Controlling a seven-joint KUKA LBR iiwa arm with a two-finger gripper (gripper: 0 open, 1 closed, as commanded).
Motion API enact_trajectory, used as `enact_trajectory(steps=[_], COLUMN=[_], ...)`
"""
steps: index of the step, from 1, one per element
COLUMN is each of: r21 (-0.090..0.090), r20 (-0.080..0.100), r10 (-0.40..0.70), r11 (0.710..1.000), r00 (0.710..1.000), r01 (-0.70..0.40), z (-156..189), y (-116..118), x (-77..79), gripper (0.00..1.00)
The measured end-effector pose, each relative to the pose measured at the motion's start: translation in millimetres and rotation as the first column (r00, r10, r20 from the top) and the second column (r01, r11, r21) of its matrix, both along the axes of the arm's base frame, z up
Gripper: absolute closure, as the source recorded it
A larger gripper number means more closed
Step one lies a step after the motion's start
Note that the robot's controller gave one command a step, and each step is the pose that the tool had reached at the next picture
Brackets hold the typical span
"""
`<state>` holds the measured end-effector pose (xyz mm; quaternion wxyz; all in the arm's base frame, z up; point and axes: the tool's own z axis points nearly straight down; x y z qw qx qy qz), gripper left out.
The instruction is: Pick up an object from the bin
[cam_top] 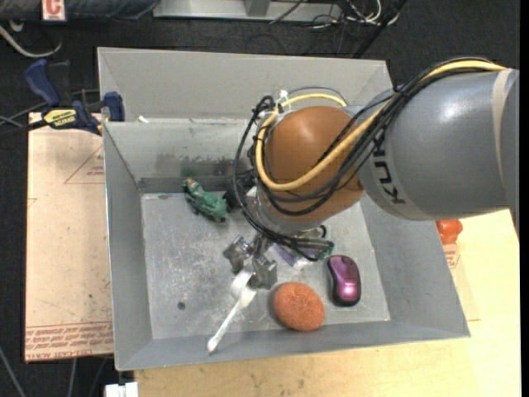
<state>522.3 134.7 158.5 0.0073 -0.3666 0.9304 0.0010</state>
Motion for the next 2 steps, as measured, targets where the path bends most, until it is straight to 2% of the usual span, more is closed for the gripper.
enact_trajectory(steps=[1, 2], r21=[0.0, 0.003], r20=[0.0, 0.003], r10=[0.0, -0.005], r11=[1.0, 1.0], r00=[1.0, 1.0], r01=[0.0, 0.005], z=[-0.1, 121.0], y=[0.0, -4.1], x=[0.0, -6.2], gripper=[1.0, 1.0])
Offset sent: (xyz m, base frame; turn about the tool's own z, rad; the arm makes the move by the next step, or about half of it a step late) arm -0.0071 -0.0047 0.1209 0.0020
